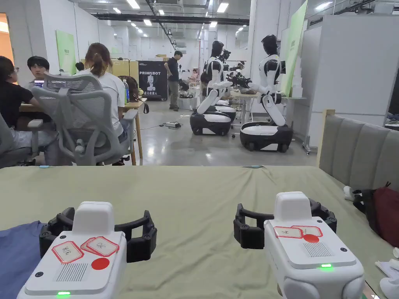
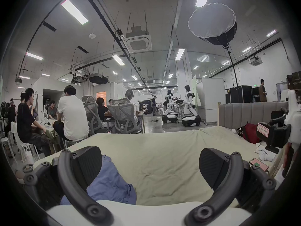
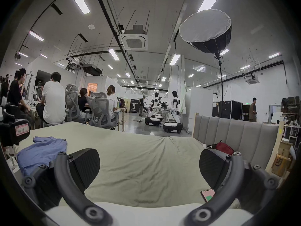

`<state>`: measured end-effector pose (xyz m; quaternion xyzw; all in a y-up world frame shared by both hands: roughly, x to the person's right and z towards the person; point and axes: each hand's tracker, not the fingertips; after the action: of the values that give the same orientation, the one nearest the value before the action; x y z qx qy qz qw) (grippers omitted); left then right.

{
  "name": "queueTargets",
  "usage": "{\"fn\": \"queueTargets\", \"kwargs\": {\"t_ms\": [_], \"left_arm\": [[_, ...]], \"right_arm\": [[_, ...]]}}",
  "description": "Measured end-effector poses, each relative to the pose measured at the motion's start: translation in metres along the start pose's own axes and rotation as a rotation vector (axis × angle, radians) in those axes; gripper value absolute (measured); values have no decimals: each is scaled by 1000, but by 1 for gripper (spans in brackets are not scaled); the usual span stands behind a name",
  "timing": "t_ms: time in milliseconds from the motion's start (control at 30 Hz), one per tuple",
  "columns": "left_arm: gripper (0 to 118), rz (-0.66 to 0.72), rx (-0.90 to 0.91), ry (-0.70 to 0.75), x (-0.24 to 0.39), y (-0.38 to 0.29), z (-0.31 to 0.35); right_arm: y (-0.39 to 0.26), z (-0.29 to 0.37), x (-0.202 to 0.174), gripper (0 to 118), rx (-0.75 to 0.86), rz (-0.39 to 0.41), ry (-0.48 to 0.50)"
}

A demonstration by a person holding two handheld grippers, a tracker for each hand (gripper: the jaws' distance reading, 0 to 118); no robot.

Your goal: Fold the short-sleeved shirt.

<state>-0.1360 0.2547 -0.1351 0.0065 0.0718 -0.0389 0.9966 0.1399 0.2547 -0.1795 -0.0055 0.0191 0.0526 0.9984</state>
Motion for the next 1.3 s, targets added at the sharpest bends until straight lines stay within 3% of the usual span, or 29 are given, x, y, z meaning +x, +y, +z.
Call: {"fn": "queueTargets", "kwargs": {"t_ms": [567, 600, 633, 667, 700, 733, 767, 833, 1067, 1200, 1300], "left_arm": [[118, -36, 6, 8, 3, -2, 0], [113, -25, -1, 2, 2, -1, 0], [96, 2, 1, -7, 1, -1, 0], [69, 12, 6, -22, 0, -1, 0], [22, 0, 2, -11, 1, -1, -1], [0, -38, -3, 10, 4, -3, -2], [0, -55, 7, 23, 6, -4, -2], [0, -20, -7, -32, 6, -4, -1], [0, -30, -5, 2, 0, -5, 2], [0, -47, -11, 95, -36, -6, 14], [0, -47, -25, 195, -79, -7, 27]], "right_arm": [[-2, 0, 2, 118, -27, 23, 0], [-2, 1, 3, 118, -33, 12, -2], [-2, 2, 5, 113, -38, -4, 1], [-2, 2, 6, 92, -44, -23, 16], [-2, 2, 7, 36, -45, -25, 11], [-3, 1, 7, 1, -46, -13, -16], [-5, 3, 5, 0, -19, 19, -41], [-4, 5, 7, 0, -27, 3, -20], [2, 4, 1, 0, -25, 8, -17], [3, -8, -40, 0, -31, 10, 81], [4, -9, -93, 0, -24, 30, 200]]}}
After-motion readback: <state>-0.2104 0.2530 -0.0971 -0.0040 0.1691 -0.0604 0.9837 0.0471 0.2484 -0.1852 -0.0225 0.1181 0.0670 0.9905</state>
